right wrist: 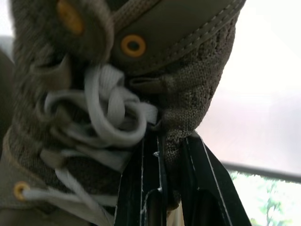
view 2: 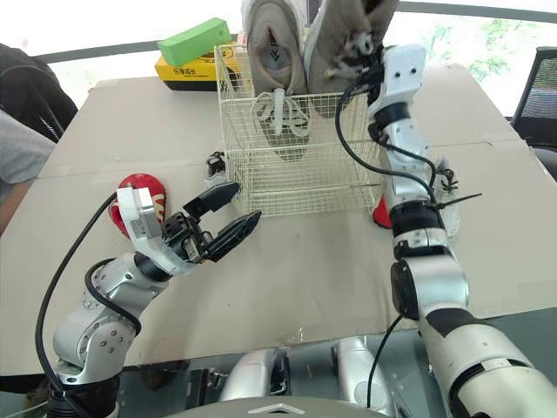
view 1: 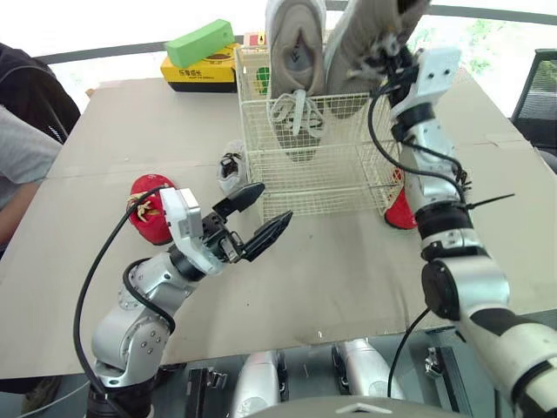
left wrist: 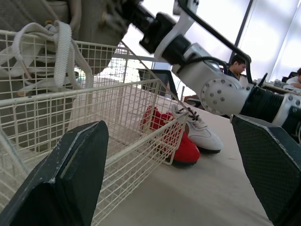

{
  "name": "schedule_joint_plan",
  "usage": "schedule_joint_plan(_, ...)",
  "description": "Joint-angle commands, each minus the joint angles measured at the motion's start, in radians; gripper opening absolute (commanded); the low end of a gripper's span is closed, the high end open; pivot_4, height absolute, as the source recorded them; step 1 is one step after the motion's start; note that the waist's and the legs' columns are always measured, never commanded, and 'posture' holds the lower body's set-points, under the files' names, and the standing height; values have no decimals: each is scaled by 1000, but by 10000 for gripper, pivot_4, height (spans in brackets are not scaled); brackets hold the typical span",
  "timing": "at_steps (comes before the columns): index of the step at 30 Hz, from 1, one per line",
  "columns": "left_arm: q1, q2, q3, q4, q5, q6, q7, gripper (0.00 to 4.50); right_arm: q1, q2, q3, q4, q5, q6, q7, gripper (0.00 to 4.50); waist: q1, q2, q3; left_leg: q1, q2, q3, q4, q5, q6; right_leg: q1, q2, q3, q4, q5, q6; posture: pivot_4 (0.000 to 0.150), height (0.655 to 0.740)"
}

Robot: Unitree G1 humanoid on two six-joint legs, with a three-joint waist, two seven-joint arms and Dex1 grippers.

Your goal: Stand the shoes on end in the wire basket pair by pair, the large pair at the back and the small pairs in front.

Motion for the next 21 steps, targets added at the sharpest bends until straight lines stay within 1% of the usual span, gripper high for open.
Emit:
schedule_joint_plan(1, -16, 0, 7, -10, -4, -24, -7, 45000, -21, -9, 113, -79, -70, 130, 85, 386, -2, 1, 0, 0, 0, 1, 0, 0, 0, -1, 0, 0, 0, 0, 0, 1500, 7400)
schedule_joint_plan(3, -21, 1, 6, -6, -3, -25, -8, 45000, -27, -46, 161, -83, -148, 113, 83, 386, -4, 0, 0, 0, 0, 1, 0, 0, -1, -1, 1, 0, 0, 0, -1, 1500, 7400)
schedule_joint_plan(4, -24, 1, 5, -3, -3, -24, -8, 45000, -30, -37, 150, -85, -124, 138, 90, 386, -4, 0, 0, 0, 0, 1, 0, 0, -1, -1, 1, 0, 0, 0, -1, 1500, 7400)
schedule_joint_plan(5, -28, 0, 2, 0, -1, -25, -8, 45000, -42, -7, 99, -88, -50, 198, 74, 386, -5, 0, 0, 0, 0, 1, 0, 0, -1, -1, 1, 0, 0, 0, -1, 1500, 7400)
schedule_joint_plan(6, -29, -1, -2, 1, 2, -25, -8, 45000, -48, 10, 69, -91, -8, 238, 68, 386, -7, 0, 0, 0, 0, 1, -1, 0, -1, -1, 1, 0, -1, 0, -1, 1500, 7400)
schedule_joint_plan(7, -30, -2, -5, 3, 4, -25, -7, 45000, -51, 20, 50, -96, 15, 266, 65, 386, -9, 0, 0, 0, 0, 1, -1, 0, -1, -1, 1, 0, 0, 0, -1, 1500, 7400)
schedule_joint_plan(9, -27, -4, -9, 3, 8, -28, -5, 45000, -42, 15, 67, -113, -9, 270, 78, 386, -9, 0, 0, 0, 0, 1, -1, 0, -1, -1, 1, 0, 0, 0, -1, 1500, 7400)
schedule_joint_plan(17, -21, -13, -9, 4, 20, -31, 3, 45000, 11, 4, 95, -253, -46, 452, 50, 386, -12, 0, 0, -1, 0, 1, -2, 0, -1, -2, 1, 1, -1, 0, -1, 1500, 7400)
schedule_joint_plan(21, -18, -13, -8, 10, 27, -32, 1, 45000, 28, -46, 119, -327, -103, 526, 44, 386, -11, 0, 0, -1, 0, 1, -2, 0, -1, -2, 1, 1, -1, 0, -1, 1500, 7400)
